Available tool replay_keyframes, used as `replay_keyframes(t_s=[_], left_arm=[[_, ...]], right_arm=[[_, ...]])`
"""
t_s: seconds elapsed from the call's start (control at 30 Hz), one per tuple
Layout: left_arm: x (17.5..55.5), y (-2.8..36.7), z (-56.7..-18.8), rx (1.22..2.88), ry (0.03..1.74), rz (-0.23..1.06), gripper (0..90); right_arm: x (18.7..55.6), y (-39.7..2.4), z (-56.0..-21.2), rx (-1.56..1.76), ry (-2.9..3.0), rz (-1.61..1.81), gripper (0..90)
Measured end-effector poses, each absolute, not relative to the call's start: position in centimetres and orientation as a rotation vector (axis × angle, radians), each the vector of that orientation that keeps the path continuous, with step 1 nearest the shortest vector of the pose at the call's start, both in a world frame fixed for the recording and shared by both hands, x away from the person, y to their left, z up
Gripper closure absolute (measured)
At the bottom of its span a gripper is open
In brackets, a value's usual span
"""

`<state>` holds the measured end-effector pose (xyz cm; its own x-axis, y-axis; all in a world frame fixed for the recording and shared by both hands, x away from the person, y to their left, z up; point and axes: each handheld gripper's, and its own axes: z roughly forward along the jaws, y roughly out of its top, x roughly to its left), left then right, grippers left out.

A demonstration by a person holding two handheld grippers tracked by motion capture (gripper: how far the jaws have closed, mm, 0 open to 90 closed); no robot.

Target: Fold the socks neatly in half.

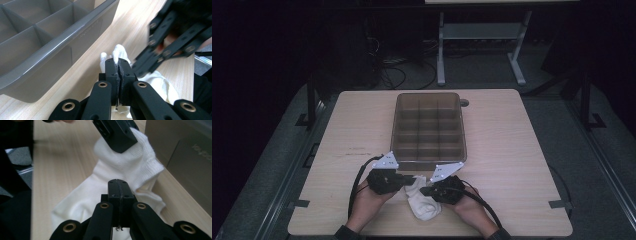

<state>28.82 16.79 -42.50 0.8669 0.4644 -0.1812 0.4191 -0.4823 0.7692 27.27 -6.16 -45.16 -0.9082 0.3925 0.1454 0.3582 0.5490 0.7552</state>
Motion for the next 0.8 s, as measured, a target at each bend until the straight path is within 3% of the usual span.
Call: replay_keyframes(t_s=[0.47, 0.8], left_arm=[[28.9, 16.7, -42.4, 2.144, 0.628, 0.089, 88.7], [28.6, 16.7, -42.0, 2.142, 0.611, 0.094, 88.7]], right_arm=[[22.7, -8.0, -45.1, 0.643, 2.792, 1.298, 89.8], [23.6, -7.0, -46.6, 0.64, 2.815, 1.217, 90.0]])
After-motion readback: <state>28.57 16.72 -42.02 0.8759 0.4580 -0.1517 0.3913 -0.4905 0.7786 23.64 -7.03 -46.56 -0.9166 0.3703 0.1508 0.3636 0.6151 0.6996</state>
